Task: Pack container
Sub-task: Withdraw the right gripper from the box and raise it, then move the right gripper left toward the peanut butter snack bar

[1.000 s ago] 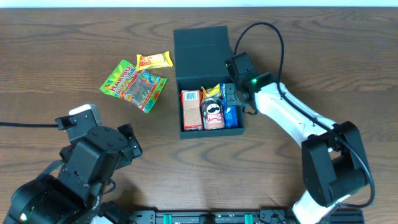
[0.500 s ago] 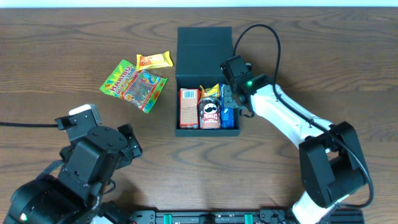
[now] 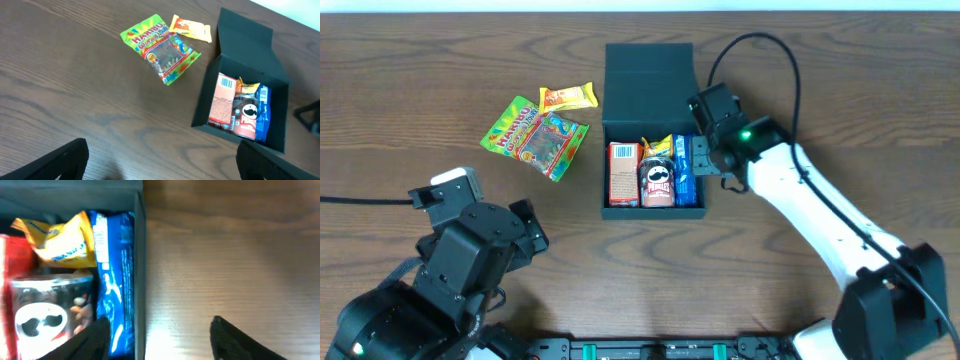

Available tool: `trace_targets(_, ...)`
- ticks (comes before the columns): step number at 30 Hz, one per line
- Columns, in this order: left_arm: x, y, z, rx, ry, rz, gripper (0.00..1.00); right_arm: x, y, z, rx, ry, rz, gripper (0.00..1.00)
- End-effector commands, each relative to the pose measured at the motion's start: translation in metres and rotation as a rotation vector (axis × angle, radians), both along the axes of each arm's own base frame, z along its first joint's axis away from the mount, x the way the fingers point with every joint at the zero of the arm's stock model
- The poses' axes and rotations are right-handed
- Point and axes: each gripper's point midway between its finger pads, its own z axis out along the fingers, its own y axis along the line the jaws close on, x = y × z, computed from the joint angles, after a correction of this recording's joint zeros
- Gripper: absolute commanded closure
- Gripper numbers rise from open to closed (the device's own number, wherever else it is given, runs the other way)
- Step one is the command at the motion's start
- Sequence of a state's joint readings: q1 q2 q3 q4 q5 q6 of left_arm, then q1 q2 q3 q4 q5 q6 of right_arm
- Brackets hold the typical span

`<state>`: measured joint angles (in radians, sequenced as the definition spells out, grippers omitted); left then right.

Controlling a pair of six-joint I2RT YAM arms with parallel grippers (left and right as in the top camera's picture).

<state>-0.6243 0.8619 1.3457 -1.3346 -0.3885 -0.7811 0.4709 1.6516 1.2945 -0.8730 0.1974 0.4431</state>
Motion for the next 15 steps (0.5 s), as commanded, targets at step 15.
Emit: trace_targets(15,0.001,0.002,0.007,0.001,-0.020,0.005,0.05,0.006,0.108,0.118,-0.011,-0.212,1.050,0.01)
